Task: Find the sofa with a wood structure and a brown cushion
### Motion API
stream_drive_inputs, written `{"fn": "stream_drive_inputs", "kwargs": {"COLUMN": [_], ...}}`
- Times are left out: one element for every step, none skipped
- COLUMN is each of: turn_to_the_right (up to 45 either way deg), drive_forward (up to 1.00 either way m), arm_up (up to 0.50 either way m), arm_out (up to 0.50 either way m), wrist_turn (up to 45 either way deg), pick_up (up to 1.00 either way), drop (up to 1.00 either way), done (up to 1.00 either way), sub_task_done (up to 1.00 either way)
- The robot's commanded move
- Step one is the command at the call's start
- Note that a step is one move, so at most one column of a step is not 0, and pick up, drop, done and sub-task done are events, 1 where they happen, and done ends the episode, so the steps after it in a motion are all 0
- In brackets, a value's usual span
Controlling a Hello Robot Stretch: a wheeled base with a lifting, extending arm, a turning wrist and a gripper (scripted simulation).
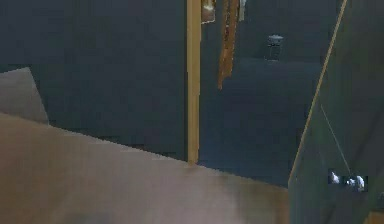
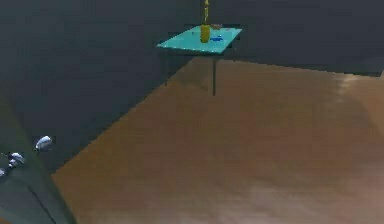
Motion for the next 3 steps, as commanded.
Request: {"fn": "stream_drive_inputs", "kwargs": {"turn_to_the_right": [0.0, 15.0, 0.0], "drive_forward": [0.55, 0.0, 1.0], "arm_up": [0.0, 0.0, 0.0], "arm_out": [0.0, 0.0, 0.0], "wrist_turn": [0.0, 0.0, 0.0], "pick_up": [0.0, 0.0, 0.0], "drop": [0.0, 0.0, 0.0], "done": [0.0, 0.0, 0.0], "sub_task_done": [0.0, 0.0, 0.0]}}
